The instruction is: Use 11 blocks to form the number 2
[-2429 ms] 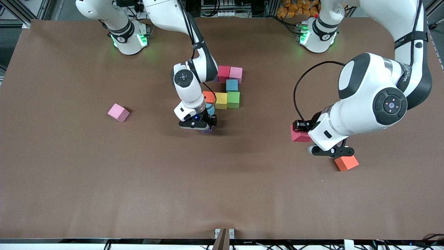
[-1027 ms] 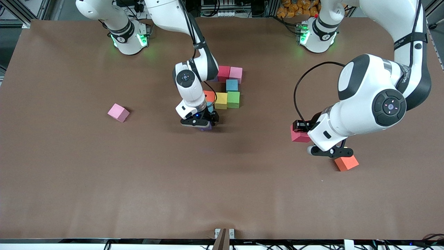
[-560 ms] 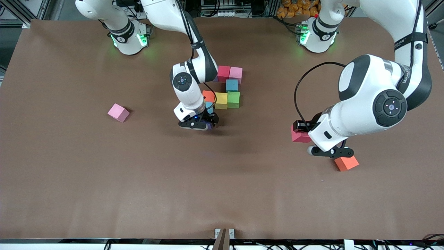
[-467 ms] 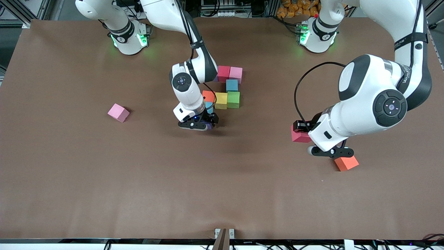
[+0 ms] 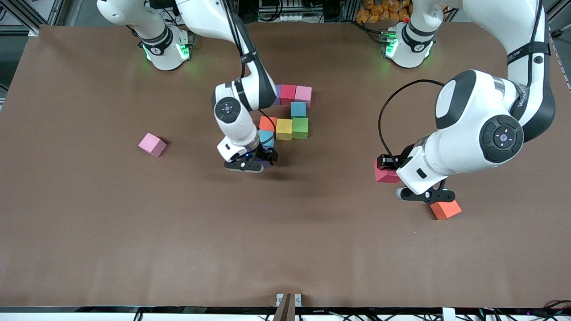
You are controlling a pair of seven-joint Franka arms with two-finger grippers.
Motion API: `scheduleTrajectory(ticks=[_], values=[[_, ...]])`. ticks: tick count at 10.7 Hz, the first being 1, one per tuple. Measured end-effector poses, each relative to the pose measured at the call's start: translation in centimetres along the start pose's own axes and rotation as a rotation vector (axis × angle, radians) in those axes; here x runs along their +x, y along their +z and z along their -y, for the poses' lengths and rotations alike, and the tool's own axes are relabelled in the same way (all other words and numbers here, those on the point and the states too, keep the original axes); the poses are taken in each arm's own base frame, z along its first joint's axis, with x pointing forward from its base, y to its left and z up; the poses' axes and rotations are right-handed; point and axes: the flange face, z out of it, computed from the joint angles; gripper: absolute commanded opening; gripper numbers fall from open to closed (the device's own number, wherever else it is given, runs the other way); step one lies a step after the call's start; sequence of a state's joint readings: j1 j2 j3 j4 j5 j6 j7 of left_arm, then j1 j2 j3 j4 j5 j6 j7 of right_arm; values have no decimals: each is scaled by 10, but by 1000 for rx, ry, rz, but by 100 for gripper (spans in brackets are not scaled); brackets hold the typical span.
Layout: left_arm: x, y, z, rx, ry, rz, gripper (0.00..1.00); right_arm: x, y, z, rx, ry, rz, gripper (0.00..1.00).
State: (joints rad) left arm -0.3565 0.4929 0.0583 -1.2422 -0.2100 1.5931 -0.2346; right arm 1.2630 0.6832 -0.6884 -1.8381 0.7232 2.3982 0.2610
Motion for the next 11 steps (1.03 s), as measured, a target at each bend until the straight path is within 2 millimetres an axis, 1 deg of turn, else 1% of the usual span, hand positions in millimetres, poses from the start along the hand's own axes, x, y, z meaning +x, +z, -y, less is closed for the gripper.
scheduleTrajectory(ticks=[1, 2, 3, 4, 5, 6, 7, 8, 10, 11], values=[[0, 0, 0, 0, 0, 0, 57, 18, -7, -22, -12, -54, 29, 100], [0, 0, -1, 0, 1, 1, 56, 41, -16, -51, -9, -108, 68, 100], [-1, 1, -2, 1, 4, 2, 56, 65, -28, -87, 11, -166, 103, 100], [-1, 3, -6, 2, 9, 4, 56, 87, -41, -127, 39, -222, 128, 100], [-2, 5, -11, 3, 14, 7, 56, 102, -51, -163, 64, -265, 146, 100], [-3, 8, -17, 6, 13, 12, 56, 112, -58, -192, 81, -283, 162, 100], [-4, 13, -23, 9, -2, 18, 55, 118, -63, -215, 94, -302, 184, 100], [-6, 19, -33, 6, -23, 27, 54, 120, -68, -235, 108, -373, 211, 100], [-10, 33, -53, -4, -100, 51, 54, 117, -79, -270, 141, -522, 227, 100], [-11, 42, -62, -23, -168, 73, 54, 108, -81, -286, 167, -557, 230, 100]])
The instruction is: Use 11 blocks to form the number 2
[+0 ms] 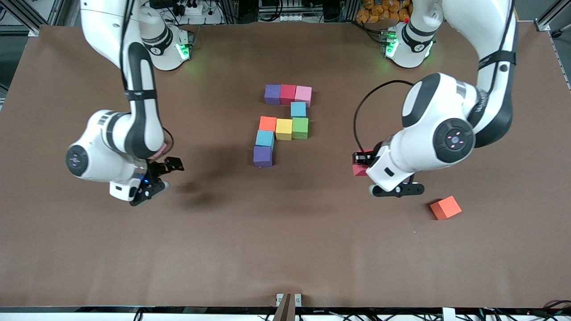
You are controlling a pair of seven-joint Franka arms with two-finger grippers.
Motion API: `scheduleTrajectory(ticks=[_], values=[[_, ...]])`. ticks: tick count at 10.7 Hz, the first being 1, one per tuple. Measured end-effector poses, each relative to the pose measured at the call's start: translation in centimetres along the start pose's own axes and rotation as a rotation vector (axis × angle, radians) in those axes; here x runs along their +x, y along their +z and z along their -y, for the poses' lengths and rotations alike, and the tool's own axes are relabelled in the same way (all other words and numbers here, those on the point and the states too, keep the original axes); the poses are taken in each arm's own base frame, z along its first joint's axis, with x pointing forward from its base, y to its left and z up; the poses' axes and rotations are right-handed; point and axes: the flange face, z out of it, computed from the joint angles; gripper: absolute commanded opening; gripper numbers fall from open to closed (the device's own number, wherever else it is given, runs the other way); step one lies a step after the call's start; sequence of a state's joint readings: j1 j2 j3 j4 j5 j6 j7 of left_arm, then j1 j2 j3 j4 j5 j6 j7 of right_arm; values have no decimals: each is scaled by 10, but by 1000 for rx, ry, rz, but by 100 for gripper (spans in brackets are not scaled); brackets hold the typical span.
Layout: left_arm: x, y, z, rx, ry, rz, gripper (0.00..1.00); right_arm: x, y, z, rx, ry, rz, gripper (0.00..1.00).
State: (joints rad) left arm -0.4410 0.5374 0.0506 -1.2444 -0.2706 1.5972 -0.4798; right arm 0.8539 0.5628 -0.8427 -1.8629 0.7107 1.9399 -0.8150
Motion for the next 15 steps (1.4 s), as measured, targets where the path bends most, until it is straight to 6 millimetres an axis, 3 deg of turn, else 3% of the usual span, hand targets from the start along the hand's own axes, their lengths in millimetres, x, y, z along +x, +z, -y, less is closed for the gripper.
scheduleTrajectory(ticks=[2, 4, 6, 9, 14, 15], values=[[4, 20, -9, -33, -120, 45, 53, -38, 11, -16, 18, -71, -16, 100], [9, 43, -22, -53, -288, 66, 53, -82, 38, -39, 4, -145, -21, 100], [7, 76, -53, -54, -490, 54, 53, -110, 52, -53, 18, -234, -10, 100], [-1, 117, -96, -79, -802, 16, 53, -136, 59, -64, 53, -308, -15, 100], [-14, 165, -131, -79, -1139, 11, 53, -167, 80, -70, 72, -364, -34, 100], [-19, 178, -142, -85, -1180, 6, 53, -169, 82, -69, 75, -367, -35, 95]])
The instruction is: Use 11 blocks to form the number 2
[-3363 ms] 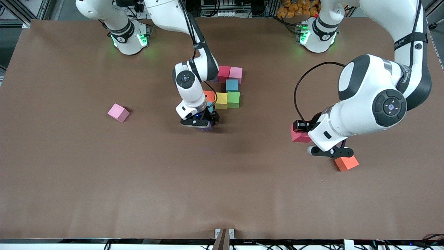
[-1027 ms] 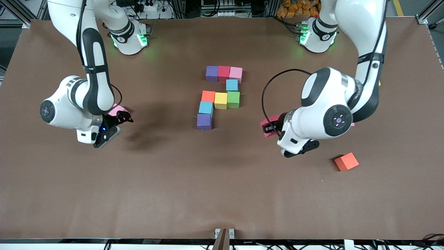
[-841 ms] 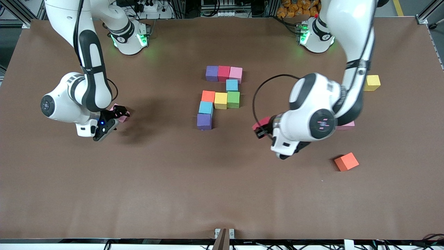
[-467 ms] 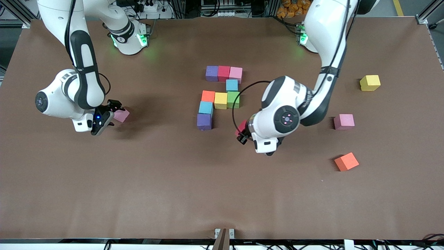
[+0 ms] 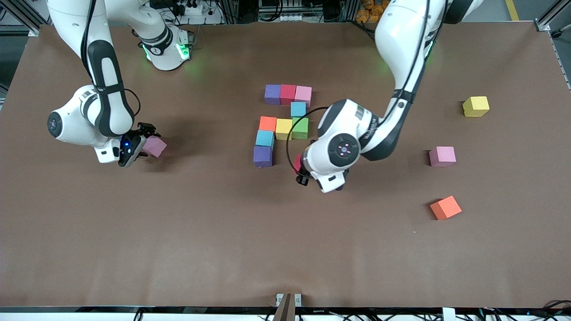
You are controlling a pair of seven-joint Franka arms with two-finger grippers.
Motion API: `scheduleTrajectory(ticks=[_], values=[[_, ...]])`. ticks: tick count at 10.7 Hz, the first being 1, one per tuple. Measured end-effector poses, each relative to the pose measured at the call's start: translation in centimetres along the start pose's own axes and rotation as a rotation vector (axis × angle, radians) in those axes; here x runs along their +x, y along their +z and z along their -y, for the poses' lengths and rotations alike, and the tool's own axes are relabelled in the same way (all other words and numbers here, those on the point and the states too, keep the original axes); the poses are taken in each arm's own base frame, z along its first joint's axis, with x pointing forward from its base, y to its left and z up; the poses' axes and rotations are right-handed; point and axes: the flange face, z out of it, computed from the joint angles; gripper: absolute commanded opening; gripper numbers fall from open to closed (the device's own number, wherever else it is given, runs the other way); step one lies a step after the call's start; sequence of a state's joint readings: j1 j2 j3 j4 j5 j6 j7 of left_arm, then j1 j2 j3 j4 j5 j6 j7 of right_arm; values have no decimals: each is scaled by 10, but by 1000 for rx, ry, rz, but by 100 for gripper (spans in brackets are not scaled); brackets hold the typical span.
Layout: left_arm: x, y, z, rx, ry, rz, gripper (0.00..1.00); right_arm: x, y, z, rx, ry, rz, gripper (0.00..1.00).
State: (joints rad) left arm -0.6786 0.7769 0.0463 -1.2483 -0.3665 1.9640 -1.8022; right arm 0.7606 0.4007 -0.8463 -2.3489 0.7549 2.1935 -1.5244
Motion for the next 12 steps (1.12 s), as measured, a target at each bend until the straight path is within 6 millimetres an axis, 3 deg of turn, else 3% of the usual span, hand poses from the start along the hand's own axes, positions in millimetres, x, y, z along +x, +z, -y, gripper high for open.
scheduleTrajectory(ticks=[2, 4, 6, 8, 10, 12], values=[[-18, 27, 2, -28, -67, -1, 53, 1, 1, 1, 0, -6, -2, 50], [-29, 52, 7, -61, -112, 0, 53, 1, 0, 0, -6, -31, -4, 24], [-40, 71, 15, -67, -147, -3, 53, 3, -2, 0, -16, -39, -9, 10], [-47, 80, 19, -82, -180, 0, 54, 6, -4, -1, -24, -48, -14, 7], [-46, 84, 20, -86, -191, -2, 55, 28, -19, -5, -63, -82, -36, 7], [-37, 76, 13, -118, -176, -20, 55, 61, -44, -8, -113, -130, -66, 5]])
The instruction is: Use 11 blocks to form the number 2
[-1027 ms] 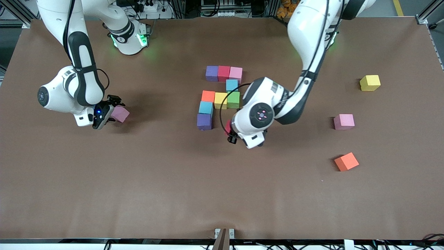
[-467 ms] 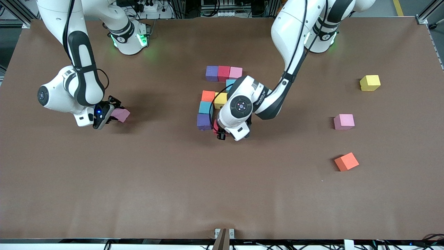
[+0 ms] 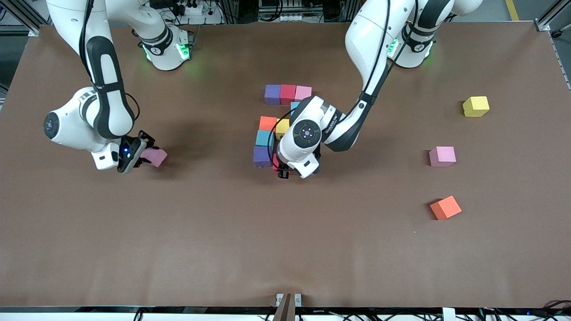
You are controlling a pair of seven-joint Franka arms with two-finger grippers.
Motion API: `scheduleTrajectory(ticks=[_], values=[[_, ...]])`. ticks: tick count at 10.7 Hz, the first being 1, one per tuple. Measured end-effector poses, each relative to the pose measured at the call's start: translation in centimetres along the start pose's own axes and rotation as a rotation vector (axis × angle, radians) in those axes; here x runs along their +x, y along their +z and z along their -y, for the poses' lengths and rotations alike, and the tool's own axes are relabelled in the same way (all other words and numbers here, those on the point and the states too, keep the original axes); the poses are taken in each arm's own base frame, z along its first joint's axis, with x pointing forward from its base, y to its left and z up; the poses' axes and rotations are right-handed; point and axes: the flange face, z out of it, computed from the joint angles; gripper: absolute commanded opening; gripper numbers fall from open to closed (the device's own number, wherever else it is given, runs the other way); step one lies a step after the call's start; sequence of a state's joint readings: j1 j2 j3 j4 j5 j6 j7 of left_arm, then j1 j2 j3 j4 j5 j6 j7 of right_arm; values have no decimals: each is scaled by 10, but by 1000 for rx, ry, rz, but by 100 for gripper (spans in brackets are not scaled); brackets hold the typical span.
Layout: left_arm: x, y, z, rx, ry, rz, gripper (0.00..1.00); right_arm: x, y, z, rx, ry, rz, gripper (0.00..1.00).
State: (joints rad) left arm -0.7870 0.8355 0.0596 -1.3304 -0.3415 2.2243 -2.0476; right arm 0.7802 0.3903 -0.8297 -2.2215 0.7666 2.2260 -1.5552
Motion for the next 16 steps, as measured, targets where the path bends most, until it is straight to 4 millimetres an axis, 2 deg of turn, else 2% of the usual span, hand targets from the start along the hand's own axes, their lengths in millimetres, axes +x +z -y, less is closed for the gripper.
scheduleTrajectory(ticks=[2, 5, 7, 9, 11, 12, 14, 16], values=[[19, -20, -21, -46, 55, -21, 54, 32, -12, 1, -28, 1, -18, 5], [48, -46, -43, -55, 160, -21, 53, 82, -13, 23, -14, 39, -23, 5], [62, -75, -47, -22, 231, -65, 53, 133, -13, 51, -9, 65, -27, 5], [93, -117, -56, 12, 272, -93, 53, 187, -9, 90, -14, 46, -28, 5], [129, -149, -68, 32, 292, -90, 53, 236, 3, 120, -1, -15, -20, 0], [138, -156, -71, 32, 294, -88, 53, 259, 12, 131, 21, -39, -18, 0], [132, -166, -68, 22, 305, -81, 54, 295, 39, 144, 64, -64, -30, 0], [126, -189, -65, -8, 324, -78, 53, 323, 66, 162, 92, -111, -16, 0]])
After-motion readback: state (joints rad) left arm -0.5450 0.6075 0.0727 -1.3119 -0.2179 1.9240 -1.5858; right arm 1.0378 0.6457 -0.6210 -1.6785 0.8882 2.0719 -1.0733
